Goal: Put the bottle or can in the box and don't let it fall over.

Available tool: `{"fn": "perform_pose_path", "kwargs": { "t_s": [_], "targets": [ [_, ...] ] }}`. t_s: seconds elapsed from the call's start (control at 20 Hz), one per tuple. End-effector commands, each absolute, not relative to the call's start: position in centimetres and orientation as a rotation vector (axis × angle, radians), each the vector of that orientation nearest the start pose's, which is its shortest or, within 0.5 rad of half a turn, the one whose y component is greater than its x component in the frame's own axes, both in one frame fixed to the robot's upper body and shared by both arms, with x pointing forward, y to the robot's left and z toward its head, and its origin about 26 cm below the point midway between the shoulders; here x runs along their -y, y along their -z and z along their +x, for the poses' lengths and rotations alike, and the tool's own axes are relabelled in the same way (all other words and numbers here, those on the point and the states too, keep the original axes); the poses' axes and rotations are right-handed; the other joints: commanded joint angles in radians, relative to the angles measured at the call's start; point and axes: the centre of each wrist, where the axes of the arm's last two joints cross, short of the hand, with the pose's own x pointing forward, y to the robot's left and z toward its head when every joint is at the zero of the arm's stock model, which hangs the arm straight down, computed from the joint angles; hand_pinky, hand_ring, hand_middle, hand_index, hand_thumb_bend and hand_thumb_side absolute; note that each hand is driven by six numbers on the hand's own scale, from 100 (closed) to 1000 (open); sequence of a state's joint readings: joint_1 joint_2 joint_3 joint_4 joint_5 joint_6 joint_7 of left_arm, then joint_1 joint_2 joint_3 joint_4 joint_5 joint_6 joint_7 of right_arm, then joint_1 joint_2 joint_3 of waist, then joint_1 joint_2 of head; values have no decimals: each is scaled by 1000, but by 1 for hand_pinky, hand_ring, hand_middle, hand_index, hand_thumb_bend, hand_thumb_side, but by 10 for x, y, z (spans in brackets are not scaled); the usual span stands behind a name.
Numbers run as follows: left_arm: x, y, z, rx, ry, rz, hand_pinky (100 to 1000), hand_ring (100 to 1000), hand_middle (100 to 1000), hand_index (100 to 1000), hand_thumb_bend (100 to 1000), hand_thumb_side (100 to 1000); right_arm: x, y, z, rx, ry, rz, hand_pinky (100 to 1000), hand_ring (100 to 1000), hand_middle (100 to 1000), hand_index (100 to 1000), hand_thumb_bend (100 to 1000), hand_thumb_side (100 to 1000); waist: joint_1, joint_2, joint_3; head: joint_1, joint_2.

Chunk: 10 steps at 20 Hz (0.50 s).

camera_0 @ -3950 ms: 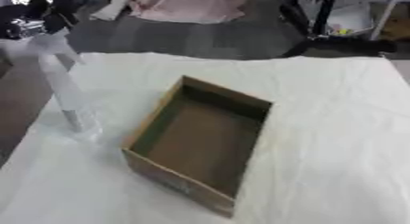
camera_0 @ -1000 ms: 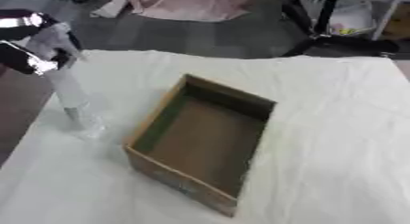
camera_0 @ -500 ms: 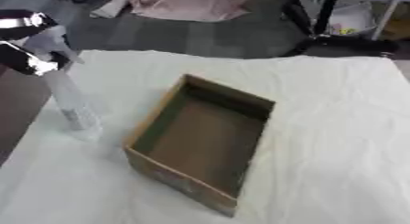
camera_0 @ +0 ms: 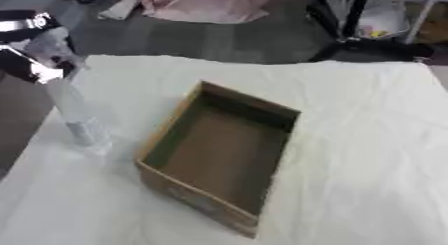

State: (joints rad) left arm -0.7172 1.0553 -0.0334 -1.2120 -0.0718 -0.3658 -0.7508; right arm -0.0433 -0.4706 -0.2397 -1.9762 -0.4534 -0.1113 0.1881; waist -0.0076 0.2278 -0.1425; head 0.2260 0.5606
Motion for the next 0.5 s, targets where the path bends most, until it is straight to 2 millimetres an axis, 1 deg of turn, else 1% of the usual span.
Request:
{"fn": "perform_pose_path", "kwargs": {
  "t_s": [0.05, 0.1, 0.15, 0.2, 0.25, 0.5],
  "targets": [
    [-471, -336, 361, 1508, 1631, 631, 100, 186, 176, 278, 100, 100, 365, -178, 259, 2203, -262, 30, 949, 938, 995, 934, 374, 493, 0, -13, -2, 0, -10],
    [-471, -336, 361, 1511, 1629, 634, 100, 186, 176, 278, 100, 100, 365, -178, 259, 2203, -262, 30, 949, 938, 995, 934, 374, 493, 0, -13, -2, 0, -10],
    [-471, -335, 361, 1514, 1626, 638, 100, 120, 110, 225, 100, 100, 365, -178, 259, 2203, -261, 30, 949, 938, 995, 934, 375, 493, 0, -13, -2, 0, -10],
    [-471, -335, 361, 1516, 1622, 643, 100, 115, 105, 220, 100, 100, 365, -178, 259, 2204, -260, 29, 949, 938, 995, 934, 375, 492, -1, -13, -2, 1, -10],
    [-472, -334, 361, 1512, 1619, 646, 100, 100, 100, 193, 100, 100, 365, -178, 259, 2204, -259, 29, 949, 938, 995, 934, 375, 493, -1, -13, -2, 1, -11],
    [-471, -331, 362, 1523, 1596, 628, 100, 100, 100, 186, 100, 100, 365, -177, 258, 2203, -256, 27, 949, 938, 994, 934, 373, 494, -2, -12, -3, 1, -8]
  ]
}}
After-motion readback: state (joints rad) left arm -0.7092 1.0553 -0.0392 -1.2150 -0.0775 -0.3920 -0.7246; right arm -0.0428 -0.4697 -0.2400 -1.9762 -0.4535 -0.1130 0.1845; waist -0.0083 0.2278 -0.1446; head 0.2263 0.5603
